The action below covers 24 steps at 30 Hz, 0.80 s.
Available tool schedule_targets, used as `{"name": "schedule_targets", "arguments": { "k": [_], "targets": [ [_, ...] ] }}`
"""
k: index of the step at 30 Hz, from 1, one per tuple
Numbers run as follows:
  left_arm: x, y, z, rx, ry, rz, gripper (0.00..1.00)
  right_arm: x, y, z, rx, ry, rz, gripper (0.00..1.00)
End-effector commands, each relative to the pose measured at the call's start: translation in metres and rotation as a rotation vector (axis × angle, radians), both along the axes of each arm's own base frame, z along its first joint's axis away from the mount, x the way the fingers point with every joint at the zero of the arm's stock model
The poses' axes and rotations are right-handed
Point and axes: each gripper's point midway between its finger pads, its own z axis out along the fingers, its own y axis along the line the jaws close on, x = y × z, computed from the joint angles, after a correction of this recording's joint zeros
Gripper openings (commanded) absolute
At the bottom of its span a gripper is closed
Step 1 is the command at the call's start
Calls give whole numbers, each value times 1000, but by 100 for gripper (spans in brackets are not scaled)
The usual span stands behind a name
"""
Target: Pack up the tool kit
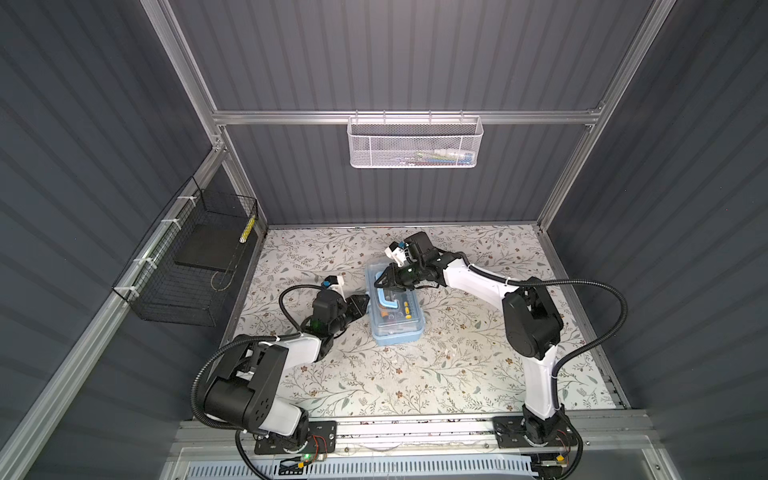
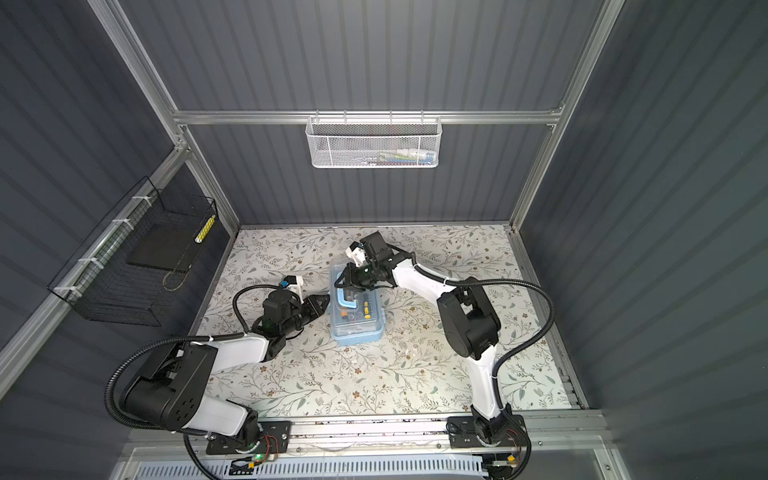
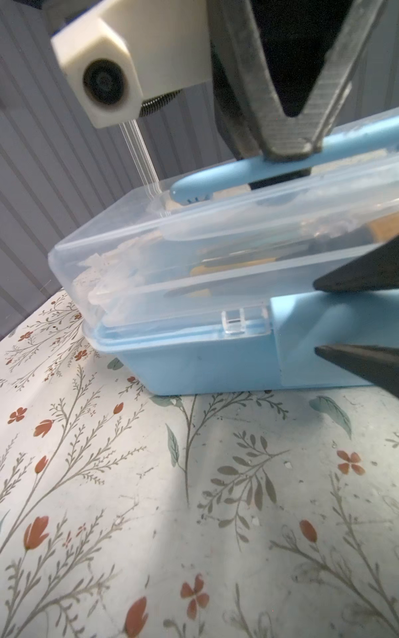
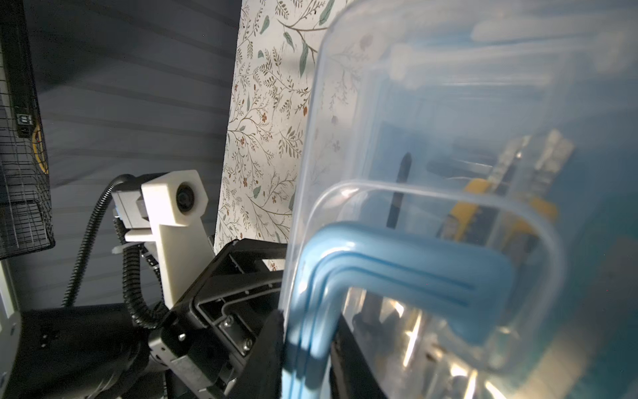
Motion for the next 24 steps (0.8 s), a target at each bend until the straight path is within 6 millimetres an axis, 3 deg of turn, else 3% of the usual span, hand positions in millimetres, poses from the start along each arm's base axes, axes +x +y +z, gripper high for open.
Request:
{"name": "schedule_targets", "arguments": {
  "k": [1,10,21,24],
  "targets": [
    [-34,-34,-16,-83,80,-144,28,-29,-4,-71,-114,114,38,25],
    [-36,-28,-18,-196,44,-78,28,-38,-1,-71,-48,148,31,25],
    [-32,-42,-35,-360,55,-97,29,-54,-8,-102,-36,210,-19,25],
    [-35,-34,-38,-320,59,-78,33,-52,-15,-108,-77,191,-46,36]
  ]
}}
